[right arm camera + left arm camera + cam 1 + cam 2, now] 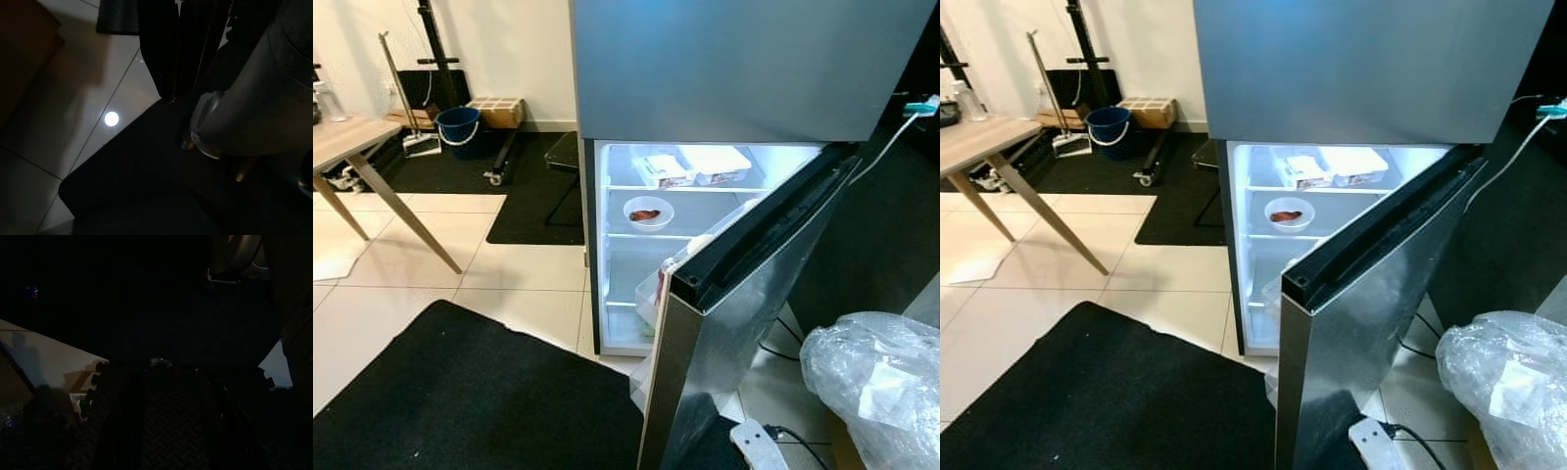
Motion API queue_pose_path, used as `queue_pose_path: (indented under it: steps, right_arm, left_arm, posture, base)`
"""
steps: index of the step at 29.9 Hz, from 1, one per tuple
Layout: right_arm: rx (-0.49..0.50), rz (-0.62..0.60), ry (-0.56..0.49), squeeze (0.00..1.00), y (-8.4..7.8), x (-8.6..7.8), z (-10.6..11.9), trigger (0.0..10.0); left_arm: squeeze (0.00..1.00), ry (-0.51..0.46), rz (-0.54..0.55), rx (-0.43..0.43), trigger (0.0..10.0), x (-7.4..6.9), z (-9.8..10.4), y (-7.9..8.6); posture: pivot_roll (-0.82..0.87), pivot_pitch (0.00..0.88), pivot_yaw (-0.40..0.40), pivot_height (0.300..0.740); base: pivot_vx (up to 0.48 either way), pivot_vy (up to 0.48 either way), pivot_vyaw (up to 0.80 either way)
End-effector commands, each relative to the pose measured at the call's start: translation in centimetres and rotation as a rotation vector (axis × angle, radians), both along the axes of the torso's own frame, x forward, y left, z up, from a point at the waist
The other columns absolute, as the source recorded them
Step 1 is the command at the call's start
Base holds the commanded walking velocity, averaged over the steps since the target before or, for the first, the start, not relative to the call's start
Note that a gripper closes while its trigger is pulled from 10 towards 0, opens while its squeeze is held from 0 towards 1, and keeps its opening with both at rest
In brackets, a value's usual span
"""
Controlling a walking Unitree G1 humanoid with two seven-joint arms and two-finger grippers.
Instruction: Restocking fridge
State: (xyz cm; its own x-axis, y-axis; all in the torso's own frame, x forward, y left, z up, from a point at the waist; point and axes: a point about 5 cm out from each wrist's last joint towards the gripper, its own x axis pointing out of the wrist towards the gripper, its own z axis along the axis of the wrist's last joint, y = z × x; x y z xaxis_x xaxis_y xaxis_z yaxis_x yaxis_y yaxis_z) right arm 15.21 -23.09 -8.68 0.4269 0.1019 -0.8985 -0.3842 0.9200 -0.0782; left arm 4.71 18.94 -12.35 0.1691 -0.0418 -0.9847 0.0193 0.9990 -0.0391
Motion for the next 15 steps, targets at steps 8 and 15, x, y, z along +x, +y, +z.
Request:
queue_pose_path:
  steps: [8,15]
  right_arm:
    - [-0.001,-0.238,-0.203,0.0,-2.0,3.3,2.1,10.0]
    - [0.172,-0.435,-0.433,0.0,-3.1,7.6,5.3,10.0]
  left_arm:
    - [0.0,-0.02,-0.009,-0.009,10.0,0.8,0.0,-0.5]
    - [0.0,-0.023,-0.009,-0.014,10.0,0.9,0.0,-0.8]
  posture:
    - [-0.07,0.0,-0.003,0.74]
    - [-0.07,0.0,-0.004,0.74]
  base:
    - [0.0,0.0,0.0]
    - [0.0,0.0,0.0]
